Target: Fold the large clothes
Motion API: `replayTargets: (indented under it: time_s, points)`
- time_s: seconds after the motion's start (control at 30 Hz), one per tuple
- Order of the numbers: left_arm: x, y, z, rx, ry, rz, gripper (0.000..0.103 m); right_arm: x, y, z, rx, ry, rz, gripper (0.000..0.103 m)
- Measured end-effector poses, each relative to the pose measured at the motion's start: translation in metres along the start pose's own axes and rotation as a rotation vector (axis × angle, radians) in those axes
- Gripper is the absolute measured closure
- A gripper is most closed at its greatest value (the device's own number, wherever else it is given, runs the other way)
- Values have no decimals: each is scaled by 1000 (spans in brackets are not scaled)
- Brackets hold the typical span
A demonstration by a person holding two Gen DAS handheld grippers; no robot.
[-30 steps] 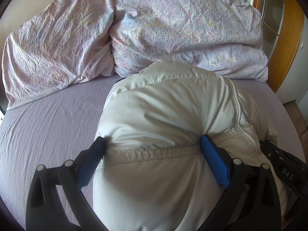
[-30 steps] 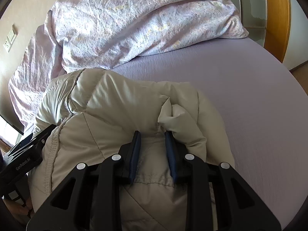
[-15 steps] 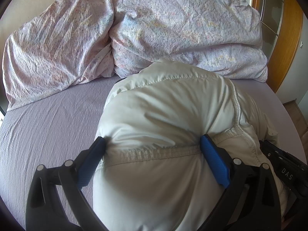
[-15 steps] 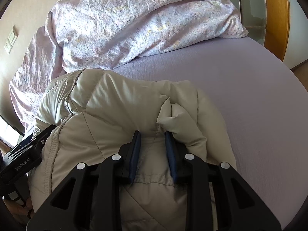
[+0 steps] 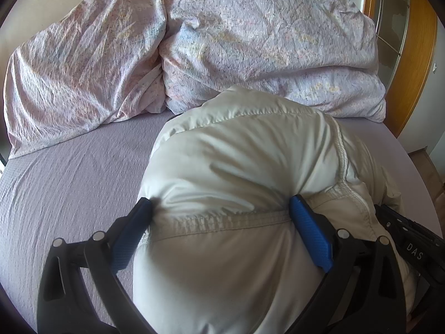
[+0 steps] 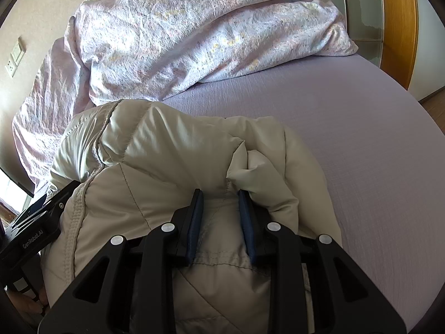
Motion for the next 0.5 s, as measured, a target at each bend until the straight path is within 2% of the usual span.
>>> replayTargets:
  time_s: [0.2, 0.37, 0.5]
  points:
    - [3, 4, 0, 12, 1, -27, 4, -1, 12, 2, 20, -22, -3, 76]
    - [12, 23, -4, -2, -4, -65, 4, -19, 40, -4, -37, -79, 37, 76]
    - [12, 25, -12, -5, -13, -88, 2, -28, 32, -16, -3, -108, 42, 76]
Point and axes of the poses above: each gripper's, at about its wrist camera, not at the fingertips, and y roughly against the way its jaws point, x to its left, z to its top, the point moved 8 cm from there along -y, roughly the way its jaws point, and after that the axes turned 15 degrees about x, right-handed, at the moved point
